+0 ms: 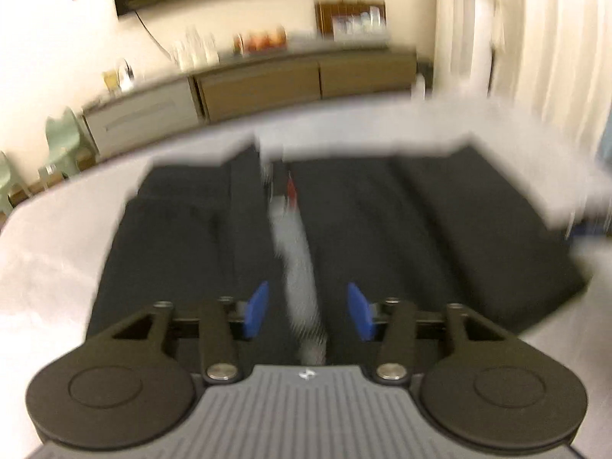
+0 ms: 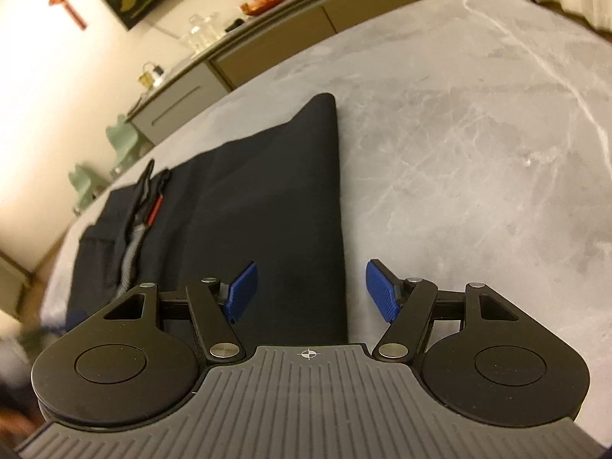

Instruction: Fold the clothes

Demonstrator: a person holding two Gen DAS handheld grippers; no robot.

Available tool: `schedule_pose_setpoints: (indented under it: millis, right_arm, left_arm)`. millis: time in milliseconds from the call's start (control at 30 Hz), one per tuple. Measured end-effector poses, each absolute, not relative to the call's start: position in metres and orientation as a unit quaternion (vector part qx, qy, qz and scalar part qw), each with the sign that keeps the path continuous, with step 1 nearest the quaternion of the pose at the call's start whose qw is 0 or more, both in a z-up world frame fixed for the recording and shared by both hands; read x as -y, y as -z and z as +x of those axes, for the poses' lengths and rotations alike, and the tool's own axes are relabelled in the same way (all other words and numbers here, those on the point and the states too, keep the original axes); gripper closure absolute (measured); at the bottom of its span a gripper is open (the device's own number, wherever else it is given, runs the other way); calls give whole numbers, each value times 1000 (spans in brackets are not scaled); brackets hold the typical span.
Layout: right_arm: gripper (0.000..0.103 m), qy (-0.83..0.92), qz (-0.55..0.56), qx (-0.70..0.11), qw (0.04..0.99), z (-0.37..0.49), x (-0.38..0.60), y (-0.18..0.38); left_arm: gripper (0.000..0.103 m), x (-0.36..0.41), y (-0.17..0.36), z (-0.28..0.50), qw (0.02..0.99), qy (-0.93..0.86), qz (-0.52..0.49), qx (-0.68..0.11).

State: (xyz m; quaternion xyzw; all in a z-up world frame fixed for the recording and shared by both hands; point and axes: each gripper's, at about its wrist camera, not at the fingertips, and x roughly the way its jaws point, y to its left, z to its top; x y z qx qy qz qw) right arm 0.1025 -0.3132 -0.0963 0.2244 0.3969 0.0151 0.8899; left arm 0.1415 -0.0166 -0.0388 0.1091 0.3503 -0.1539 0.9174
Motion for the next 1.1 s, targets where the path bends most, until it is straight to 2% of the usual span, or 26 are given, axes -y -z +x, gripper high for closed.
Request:
schedule_pose_setpoints:
  millis: [33, 67, 100, 133, 167, 233, 400, 433, 467, 500, 533, 567, 600, 633, 667, 700, 733, 800, 833, 867, 967, 1100]
  right_arm:
    - [45, -17, 204, -395, 896, 101, 309, 97]
    - [78, -20, 178, -394, 902, 100, 303, 98]
    - [86, -22, 152, -393, 907, 99, 297, 100]
    - [89, -20, 129, -387, 913, 97, 292, 100]
    - [94, -16, 109, -378, 919, 95, 287, 99]
    - [97, -9, 65, -359, 931, 90, 277, 95]
    - [98, -11, -8, -319, 948, 78, 258, 89]
    - [97, -14, -11, -315, 949, 77, 257, 89]
    - [97, -17, -13, -312, 950, 76, 256, 90]
    - [97, -20, -15, -309, 951, 75, 255, 90]
    - [96, -19, -13, -306, 952, 73, 256, 90]
    - [81, -14, -6, -304, 953, 72, 257, 89]
    - [69, -8, 3, -303, 953, 71, 259, 89]
    - [37, -2, 14, -302, 953, 70, 262, 89]
    - [16, 5, 25, -302, 953, 69, 264, 88]
    - [15, 11, 36, -302, 953, 68, 266, 88]
    - [20, 10, 43, -303, 952, 68, 267, 87]
    - [48, -6, 47, -308, 950, 72, 264, 85]
    - [72, -14, 50, -310, 949, 74, 263, 84]
    - [89, -22, 52, -313, 948, 76, 261, 83]
    - [95, -44, 53, -312, 948, 79, 254, 76]
    - [98, -66, -1, -257, 964, 70, 218, 40]
  left_arm:
    - [35, 27, 27, 144, 920, 166, 101, -340]
    - [27, 43, 18, 150, 919, 183, 92, -337]
    - [23, 63, 13, 159, 911, 207, 88, -346]
    - [17, 83, 9, 168, 902, 231, 85, -355]
    - [16, 109, 11, 178, 889, 256, 97, -368]
    - [16, 162, 15, 198, 860, 304, 120, -391]
    - [17, 259, 53, 228, 802, 335, 210, -449]
    - [21, 274, 62, 231, 792, 334, 230, -456]
    - [43, 282, 73, 231, 783, 329, 250, -466]
    - [59, 282, 79, 233, 782, 322, 260, -466]
    - [68, 282, 85, 235, 781, 315, 270, -467]
    - [78, 274, 82, 240, 785, 319, 243, -473]
    - [83, 266, 79, 245, 788, 322, 216, -479]
    - [87, 258, 75, 250, 791, 327, 188, -481]
    - [88, 247, 71, 254, 796, 328, 158, -483]
    - [89, 241, 67, 260, 798, 330, 134, -486]
    - [89, 232, 65, 264, 798, 334, 112, -489]
    - [90, 217, 60, 270, 799, 336, 81, -491]
    - [90, 209, 57, 272, 800, 340, 70, -490]
    - [90, 200, 53, 273, 800, 345, 57, -487]
    - [90, 164, 36, 283, 806, 357, 15, -472]
    - [90, 101, 13, 296, 814, 363, -38, -452]
